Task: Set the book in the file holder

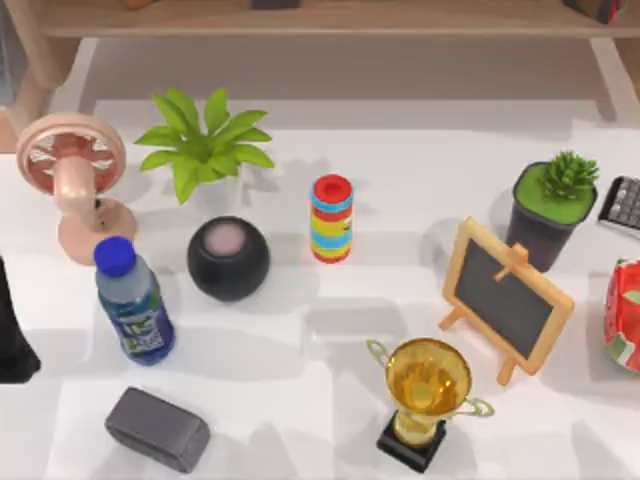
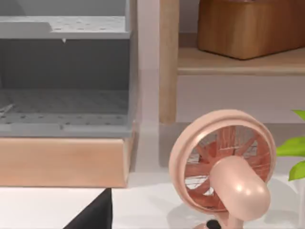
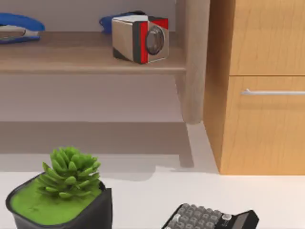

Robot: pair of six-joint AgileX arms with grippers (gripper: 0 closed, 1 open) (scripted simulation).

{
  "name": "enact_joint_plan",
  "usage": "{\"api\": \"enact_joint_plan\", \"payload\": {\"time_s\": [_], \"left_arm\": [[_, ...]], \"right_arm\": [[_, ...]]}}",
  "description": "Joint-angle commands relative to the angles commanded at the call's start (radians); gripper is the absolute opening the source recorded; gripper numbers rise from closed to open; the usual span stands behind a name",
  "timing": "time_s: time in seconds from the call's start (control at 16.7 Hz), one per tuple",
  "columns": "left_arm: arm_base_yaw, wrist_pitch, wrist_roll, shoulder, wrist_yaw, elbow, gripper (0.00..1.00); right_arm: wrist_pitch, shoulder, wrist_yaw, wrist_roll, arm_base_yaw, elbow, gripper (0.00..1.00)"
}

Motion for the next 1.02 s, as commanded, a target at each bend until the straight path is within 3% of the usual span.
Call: {"api": "enact_joint_plan", "payload": {"time_s": [0.24, 0.48, 1.02], "left_arm": [[-0.011, -0.001, 0.000, 0.029, -0.008, 0.030, 1.00], [-0.068, -0.012, 0.000, 0.205, -0.058, 0.215, 1.00], [-0.286, -0.059, 0.005, 1.009, -0.264, 1.080, 1.00]], "right_arm": [[0.000, 0.000, 0.000, 0.000, 0.000, 0.000, 1.00], [0.000, 0.000, 0.000, 0.000, 0.000, 0.000, 1.00], [0.000, 0.000, 0.000, 0.000, 0.000, 0.000, 1.00]]}}
